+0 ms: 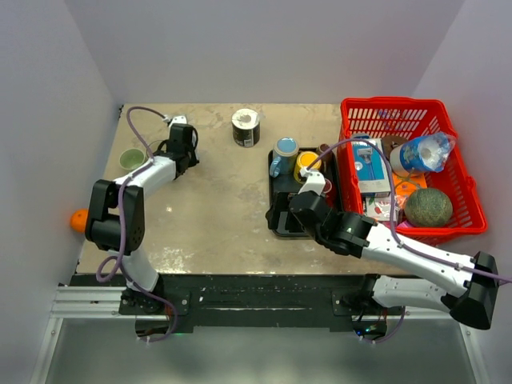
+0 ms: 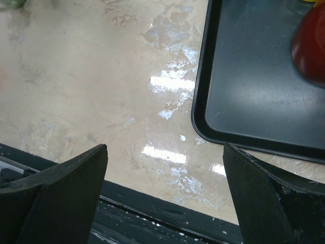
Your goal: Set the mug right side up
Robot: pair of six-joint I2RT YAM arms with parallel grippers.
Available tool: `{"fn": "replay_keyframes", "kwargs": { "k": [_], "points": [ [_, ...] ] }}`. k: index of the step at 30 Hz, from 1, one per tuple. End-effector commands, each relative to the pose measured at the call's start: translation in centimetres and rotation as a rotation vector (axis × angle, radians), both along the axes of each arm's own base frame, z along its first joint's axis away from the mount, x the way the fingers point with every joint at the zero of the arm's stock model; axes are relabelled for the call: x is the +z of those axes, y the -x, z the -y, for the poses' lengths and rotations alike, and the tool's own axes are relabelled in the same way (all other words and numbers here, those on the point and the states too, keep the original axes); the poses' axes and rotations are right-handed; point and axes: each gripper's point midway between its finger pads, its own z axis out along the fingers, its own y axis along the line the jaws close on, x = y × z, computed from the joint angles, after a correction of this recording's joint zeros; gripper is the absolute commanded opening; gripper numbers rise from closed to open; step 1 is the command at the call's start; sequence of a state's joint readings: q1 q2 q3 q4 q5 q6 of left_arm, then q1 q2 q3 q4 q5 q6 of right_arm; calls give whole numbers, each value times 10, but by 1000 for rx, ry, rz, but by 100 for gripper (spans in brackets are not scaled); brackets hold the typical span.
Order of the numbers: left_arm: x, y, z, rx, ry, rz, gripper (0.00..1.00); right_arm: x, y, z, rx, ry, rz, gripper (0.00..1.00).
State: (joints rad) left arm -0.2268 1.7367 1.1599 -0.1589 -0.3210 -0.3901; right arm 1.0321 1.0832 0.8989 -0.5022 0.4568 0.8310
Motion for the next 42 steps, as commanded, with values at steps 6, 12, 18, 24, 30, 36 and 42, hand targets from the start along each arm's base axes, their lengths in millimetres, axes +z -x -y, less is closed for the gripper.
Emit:
{"fn": "replay_keyframes", "kwargs": {
  "k": [6, 12, 18, 24, 30, 36, 42],
  "points": [
    [44, -60, -6, 32, 3, 220, 0, 10, -17, -5, -75, -83, 70, 99],
    [29, -59, -14, 79, -33, 161, 4, 0, -16, -12, -58, -68, 38, 99],
    [35, -61, -14, 71, -32, 166, 27, -2, -16, -9, -74, -53, 25, 99],
    [60, -56, -9, 49, 2, 216, 57, 0, -17, -12, -59, -25, 22, 99],
    [104, -38, -3, 17, 66, 301, 79, 10, -34, -15, -104, 38, 58, 99],
    [156, 0, 5, -23, 174, 398, 88, 10, -81, -18, -222, 136, 69, 99],
    [165, 66, 18, -120, 282, 368, 90, -1, -144, -9, -414, 161, 48, 99]
  ]
}}
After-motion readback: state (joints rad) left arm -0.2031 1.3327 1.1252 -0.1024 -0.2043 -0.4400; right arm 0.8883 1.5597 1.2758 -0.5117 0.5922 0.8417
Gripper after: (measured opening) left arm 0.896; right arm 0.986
